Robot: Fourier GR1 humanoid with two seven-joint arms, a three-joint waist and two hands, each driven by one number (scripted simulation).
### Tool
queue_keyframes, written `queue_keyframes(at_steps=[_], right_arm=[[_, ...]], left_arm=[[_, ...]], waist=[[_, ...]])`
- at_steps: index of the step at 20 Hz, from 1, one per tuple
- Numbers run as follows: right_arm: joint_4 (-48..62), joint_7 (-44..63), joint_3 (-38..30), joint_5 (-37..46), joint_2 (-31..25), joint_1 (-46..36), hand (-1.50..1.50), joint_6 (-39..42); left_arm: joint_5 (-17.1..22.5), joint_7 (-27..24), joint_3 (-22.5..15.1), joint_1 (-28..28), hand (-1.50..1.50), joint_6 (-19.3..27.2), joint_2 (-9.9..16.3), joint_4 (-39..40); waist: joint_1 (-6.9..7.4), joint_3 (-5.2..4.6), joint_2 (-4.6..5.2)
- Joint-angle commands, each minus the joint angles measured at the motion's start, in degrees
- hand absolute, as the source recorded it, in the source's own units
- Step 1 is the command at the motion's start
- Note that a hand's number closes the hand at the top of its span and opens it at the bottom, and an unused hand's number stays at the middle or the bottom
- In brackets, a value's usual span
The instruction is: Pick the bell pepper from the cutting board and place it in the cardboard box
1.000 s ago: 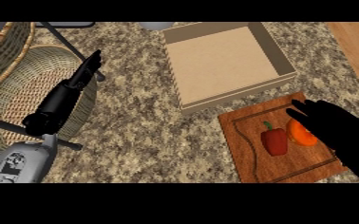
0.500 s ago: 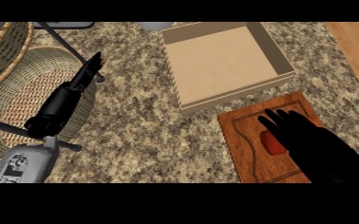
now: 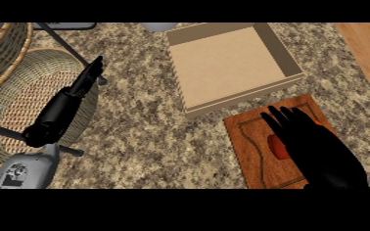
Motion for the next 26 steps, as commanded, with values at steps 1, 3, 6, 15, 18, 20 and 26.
queue_keyframes(at_steps=[1,3,6,15,18,20,26], right_arm=[[5.2,-5.39,-0.48,5.51,1.09,0.93,-1.5,-2.28],[8.51,-3.93,-0.86,5.33,3.23,-3.09,-1.5,1.01],[9.14,-4.4,1.54,11.52,4.92,0.66,-1.5,-2.55],[15.07,-11.77,-1.91,14.85,9.43,0.5,-1.5,-2.7],[15.01,-11.63,-3.22,14.25,10.82,-1.63,-1.5,1.68],[15.54,-13.76,-1.7,18.16,9.95,5.68,-1.5,-5.5],[19.35,-15.47,-5.5,21.91,11.12,2.48,-1.5,-3.82]], left_arm=[[-1.17,-3.49,1.6,0.05,0.0,-1.34,-0.45,3.75],[-2.19,-4.14,1.56,0.89,0.0,-1.17,-0.22,2.79],[-3.0,-1.07,0.96,0.35,0.0,-0.42,-2.39,0.35],[-1.38,-0.01,5.1,-0.79,0.0,-5.06,-1.67,0.57],[-5.64,1.66,1.13,-2.43,0.0,-1.34,-6.16,1.61],[-2.99,0.6,4.87,-0.43,0.0,-4.42,-3.22,-0.46],[-4.13,2.03,5.02,-0.07,0.0,-4.73,-4.69,-1.75]], waist=[[-0.1,0.02,0.04],[0.11,0.01,0.05],[-0.03,0.02,0.0],[-0.01,0.01,0.01],[-0.1,0.01,0.03],[-0.16,0.02,-0.02],[-0.02,0.01,-0.01]])
